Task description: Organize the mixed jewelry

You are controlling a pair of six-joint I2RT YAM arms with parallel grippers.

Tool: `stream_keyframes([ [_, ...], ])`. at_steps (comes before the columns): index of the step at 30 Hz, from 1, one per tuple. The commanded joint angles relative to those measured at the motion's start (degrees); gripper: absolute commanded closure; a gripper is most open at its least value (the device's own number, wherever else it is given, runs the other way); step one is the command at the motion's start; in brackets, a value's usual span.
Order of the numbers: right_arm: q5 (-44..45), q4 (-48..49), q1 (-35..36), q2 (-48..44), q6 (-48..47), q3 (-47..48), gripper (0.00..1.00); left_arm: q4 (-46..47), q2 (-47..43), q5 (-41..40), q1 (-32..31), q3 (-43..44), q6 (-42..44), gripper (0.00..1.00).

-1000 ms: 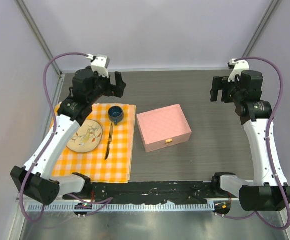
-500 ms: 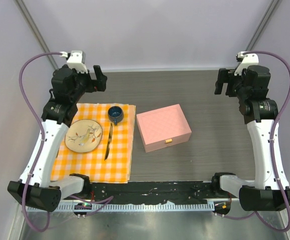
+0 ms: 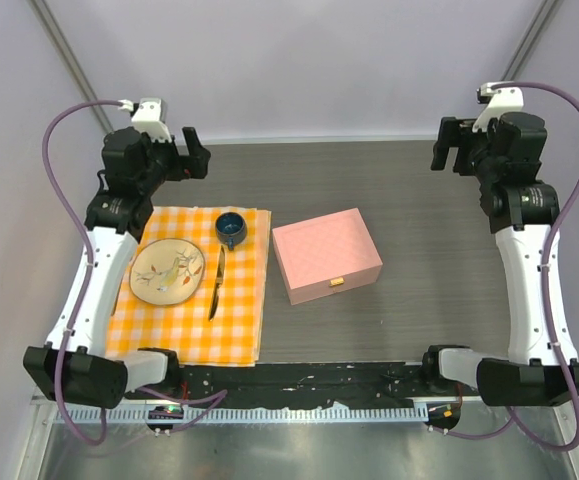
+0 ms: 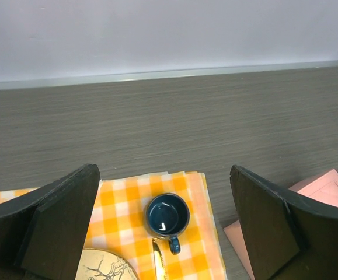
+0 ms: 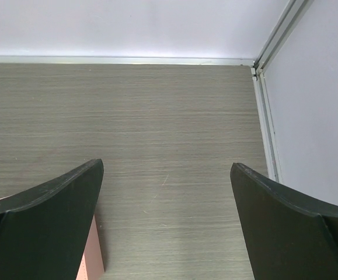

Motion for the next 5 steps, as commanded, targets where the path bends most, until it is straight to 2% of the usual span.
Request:
stream_keyframes([
  [1,-0.38,2.52,-0.3,-0.52,-0.14,1.56,0.04,4.03,0.05,1.8,0.37,-0.27,0.31,0.0],
  [5,-3.71,3.4,-0.3,-0.44,0.56,1.29,0.04,6.58,-0.91,2.33,0.37,-3.61,-0.92,0.0],
])
